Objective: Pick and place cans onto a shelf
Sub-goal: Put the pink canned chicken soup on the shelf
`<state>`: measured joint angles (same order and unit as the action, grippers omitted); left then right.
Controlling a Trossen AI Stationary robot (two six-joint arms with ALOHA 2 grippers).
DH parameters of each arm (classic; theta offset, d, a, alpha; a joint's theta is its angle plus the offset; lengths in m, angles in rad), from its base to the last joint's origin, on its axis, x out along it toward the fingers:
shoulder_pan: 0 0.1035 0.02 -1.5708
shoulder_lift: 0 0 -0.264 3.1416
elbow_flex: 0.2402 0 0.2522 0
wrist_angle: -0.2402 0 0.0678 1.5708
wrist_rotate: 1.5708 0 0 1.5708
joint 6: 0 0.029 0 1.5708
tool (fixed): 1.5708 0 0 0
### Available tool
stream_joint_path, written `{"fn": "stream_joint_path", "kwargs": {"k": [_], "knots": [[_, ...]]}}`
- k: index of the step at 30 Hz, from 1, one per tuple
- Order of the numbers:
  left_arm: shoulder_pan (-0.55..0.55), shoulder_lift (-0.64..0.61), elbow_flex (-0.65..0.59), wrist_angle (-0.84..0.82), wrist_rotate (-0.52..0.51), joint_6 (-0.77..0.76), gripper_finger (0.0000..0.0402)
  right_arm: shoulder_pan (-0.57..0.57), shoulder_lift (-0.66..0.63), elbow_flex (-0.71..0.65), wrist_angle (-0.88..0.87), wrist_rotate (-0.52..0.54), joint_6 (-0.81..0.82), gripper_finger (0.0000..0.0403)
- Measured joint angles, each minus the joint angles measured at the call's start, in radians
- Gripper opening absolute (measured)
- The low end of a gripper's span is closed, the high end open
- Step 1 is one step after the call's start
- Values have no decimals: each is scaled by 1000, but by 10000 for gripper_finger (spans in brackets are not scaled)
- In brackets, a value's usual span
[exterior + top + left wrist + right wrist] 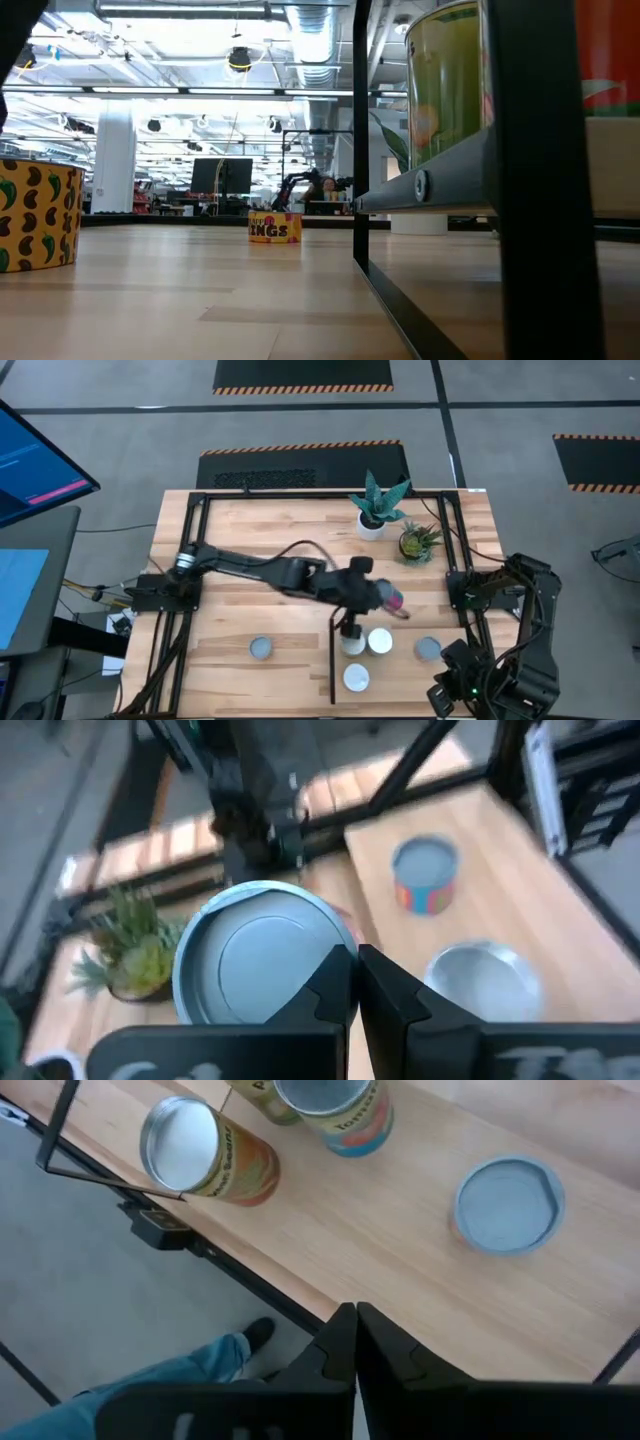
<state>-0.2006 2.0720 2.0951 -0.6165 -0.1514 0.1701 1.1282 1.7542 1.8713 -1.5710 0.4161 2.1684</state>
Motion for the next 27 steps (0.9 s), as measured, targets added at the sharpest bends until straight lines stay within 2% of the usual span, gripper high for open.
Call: {"fn": "stream_joint_path", "kwargs": {"k": [5,7,19,27], "knots": [[51,163,222,-199,17,15,0,0,1,0,0,1,-13,21],[60,207,263,-199,22,31,0,0,1,0,0,1,-27,16],[103,203,115,-215,40,1,0,-7,2,0,0,41,-73,27],[105,205,32,-206,47,-9,0,-11,2,0,0,44,-82,14]]}}
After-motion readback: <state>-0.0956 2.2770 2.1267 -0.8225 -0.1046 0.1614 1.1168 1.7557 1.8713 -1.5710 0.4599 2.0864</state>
